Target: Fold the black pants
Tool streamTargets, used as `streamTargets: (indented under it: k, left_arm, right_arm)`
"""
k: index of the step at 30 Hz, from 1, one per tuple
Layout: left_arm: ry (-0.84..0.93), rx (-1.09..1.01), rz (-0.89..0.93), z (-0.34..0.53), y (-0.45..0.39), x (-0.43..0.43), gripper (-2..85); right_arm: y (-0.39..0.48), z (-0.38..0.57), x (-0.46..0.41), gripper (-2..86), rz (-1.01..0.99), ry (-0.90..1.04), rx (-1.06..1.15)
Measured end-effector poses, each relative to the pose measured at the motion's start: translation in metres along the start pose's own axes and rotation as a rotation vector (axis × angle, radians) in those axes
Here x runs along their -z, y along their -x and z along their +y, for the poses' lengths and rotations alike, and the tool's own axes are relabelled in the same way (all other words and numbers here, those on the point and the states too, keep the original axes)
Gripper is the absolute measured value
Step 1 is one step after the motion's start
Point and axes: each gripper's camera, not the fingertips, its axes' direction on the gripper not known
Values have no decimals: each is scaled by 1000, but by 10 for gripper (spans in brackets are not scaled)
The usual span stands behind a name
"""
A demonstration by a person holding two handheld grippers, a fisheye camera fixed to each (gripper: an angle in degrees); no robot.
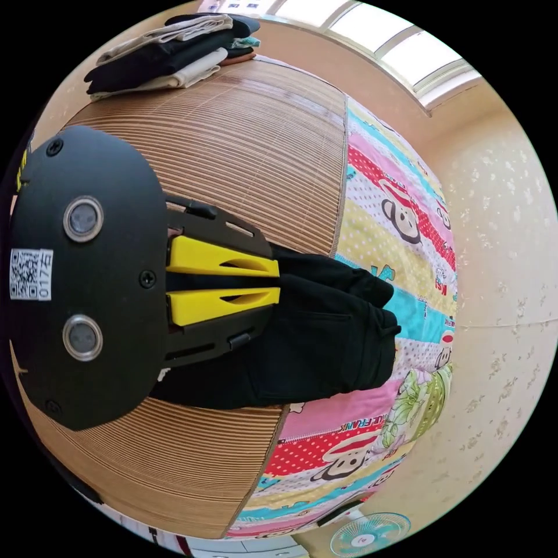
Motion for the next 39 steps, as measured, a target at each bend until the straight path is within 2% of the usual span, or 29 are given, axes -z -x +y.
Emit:
streamTargets:
  k: [4, 6, 8, 11, 14, 16, 19, 22, 27, 30, 33, 36, 38, 39]
  left_arm:
    - [20, 15, 17, -1, 0, 1, 39]
    - [32, 13, 7, -3, -1, 1, 38]
    - [40, 9, 4, -4, -1, 2, 37]
    - [43, 13, 16, -4, 3, 1, 35]
    - [53, 21, 38, -7, 9, 3, 27]
    - [60, 35, 55, -9, 14, 5, 18]
    - [80, 41, 82, -14, 19, 9, 5]
    - [126, 53, 123, -23, 28, 12, -1]
    - [183, 34, 104, -37, 35, 16, -4]
    - [247, -4, 57, -49, 33, 16, -5]
    - [324, -11, 36, -63, 34, 19, -5]
    - [346, -46, 169, -68, 38, 31, -6]
    - [269, -18, 410, -58, 62, 41, -6]
    - [251, 11, 437, -53, 72, 41, -6]
  right_arm:
    - [13, 12, 37, 34, 47, -122, 73]
    - [17, 11, 43, 33, -33, -154, 92]
    - [19, 5, 29, 33, -81, -117, 100]
    - [10, -4, -17, 38, -161, 67, 77]
    - [-13, 10, -5, 52, -234, 0, -3]
    - [-21, 32, 16, 60, -301, -31, 31]
    - [-34, 104, 56, 67, -324, -1, 115]
    - [-53, 203, 71, 76, -332, 202, 114]
    - [-69, 379, 88, 75, -469, 538, -89]
    - [-52, 431, 99, 55, -505, 592, -145]
    - [-54, 445, 113, 34, -506, 603, -234]
    - [-74, 444, 135, 25, -559, 528, -303]
    - [-84, 447, 143, 23, -547, 493, -300]
    - [-90, 451, 142, 22, -508, 495, -283]
